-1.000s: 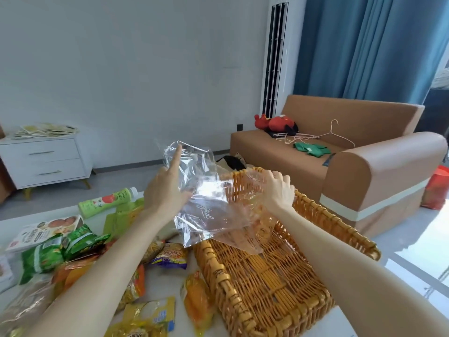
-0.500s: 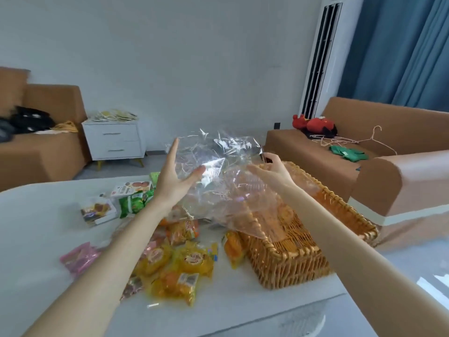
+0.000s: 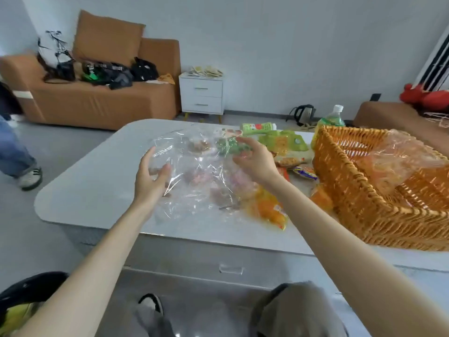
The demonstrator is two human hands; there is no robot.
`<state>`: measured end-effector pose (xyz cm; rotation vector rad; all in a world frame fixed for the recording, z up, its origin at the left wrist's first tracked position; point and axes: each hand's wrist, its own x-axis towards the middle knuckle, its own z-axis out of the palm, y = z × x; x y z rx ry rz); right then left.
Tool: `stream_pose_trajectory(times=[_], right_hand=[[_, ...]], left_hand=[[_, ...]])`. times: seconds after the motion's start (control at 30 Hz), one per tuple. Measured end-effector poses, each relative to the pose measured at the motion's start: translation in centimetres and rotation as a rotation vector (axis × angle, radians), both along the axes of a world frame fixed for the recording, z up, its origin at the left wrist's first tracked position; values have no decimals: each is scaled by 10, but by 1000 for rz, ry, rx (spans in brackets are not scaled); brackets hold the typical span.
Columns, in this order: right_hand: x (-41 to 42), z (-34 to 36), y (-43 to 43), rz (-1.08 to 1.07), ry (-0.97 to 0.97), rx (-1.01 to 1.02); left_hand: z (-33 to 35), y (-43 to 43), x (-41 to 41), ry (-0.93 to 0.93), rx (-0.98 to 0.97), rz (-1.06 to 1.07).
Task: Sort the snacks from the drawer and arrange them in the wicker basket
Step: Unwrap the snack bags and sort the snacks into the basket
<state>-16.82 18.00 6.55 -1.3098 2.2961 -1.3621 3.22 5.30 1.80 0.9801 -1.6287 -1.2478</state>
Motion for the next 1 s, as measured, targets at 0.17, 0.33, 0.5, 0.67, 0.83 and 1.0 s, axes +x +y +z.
stream_pose_trajectory(times=[0.17,0.33,0.5,0.67,0.83,1.0], right_hand=[[37,-57,-41,71,-3,199],[61,-99,-61,228,33,348],[62,-115,-66,273,123,368],[33,-120,-44,135,432,398],[13,-138,-19,205,475,608],[25,-133,-27,72,496,429]], left_hand=[[-53,-31,43,-93,123,257],[-81,-41,57,-785,56,213],[-86,-25,34,-1039,-341,-48],[-99,-6,10,-1291,-522,-153],[-101,-39,9,-1371,-441,-106],[-103,-58,16,-1172,-469,-134]])
